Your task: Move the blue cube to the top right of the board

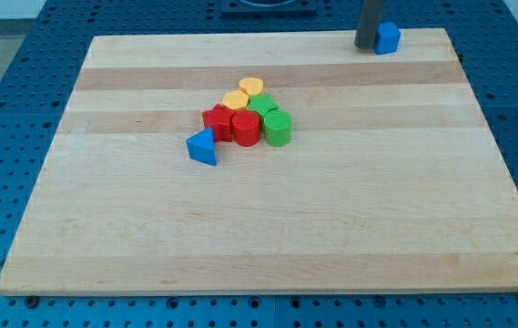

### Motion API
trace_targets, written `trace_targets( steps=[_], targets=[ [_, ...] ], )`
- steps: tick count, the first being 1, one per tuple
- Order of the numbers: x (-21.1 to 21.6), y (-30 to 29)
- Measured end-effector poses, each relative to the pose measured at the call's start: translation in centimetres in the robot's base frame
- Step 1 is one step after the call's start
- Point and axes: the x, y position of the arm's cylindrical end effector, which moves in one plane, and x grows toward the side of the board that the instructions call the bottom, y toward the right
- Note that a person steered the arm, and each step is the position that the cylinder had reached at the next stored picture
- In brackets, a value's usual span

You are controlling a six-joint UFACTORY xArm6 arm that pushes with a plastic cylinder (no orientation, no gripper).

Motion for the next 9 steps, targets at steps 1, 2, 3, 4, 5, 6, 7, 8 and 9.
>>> trace_targets(
  steps=[1, 2, 3, 4, 5, 6, 7, 8, 9],
  targets=[
    [0.0, 0.0],
    [-0.7, -0.1],
    [-3.1, -0.1],
    [-3.4, -0.3],
    [-3.4, 0.3],
    [-3.4, 2.2],
    [-3.4, 3.5],
    [-3.4, 3.5],
    [-3.4, 3.0]
  ],
)
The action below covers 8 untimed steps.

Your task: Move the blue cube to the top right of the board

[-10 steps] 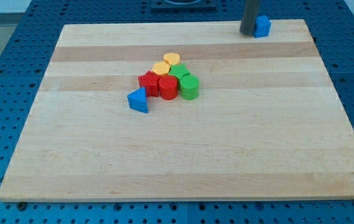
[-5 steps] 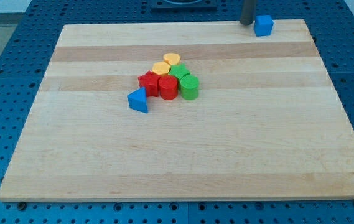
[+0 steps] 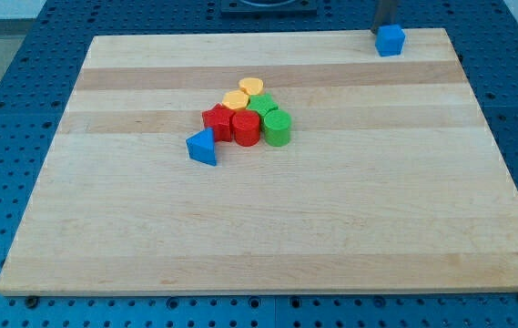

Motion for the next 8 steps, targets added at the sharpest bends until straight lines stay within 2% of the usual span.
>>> trace_targets(
  steps=[4, 5, 8],
  targets=[
    [0.7, -4.2],
    [2.2, -3.0],
    [2.2, -0.6]
  ],
)
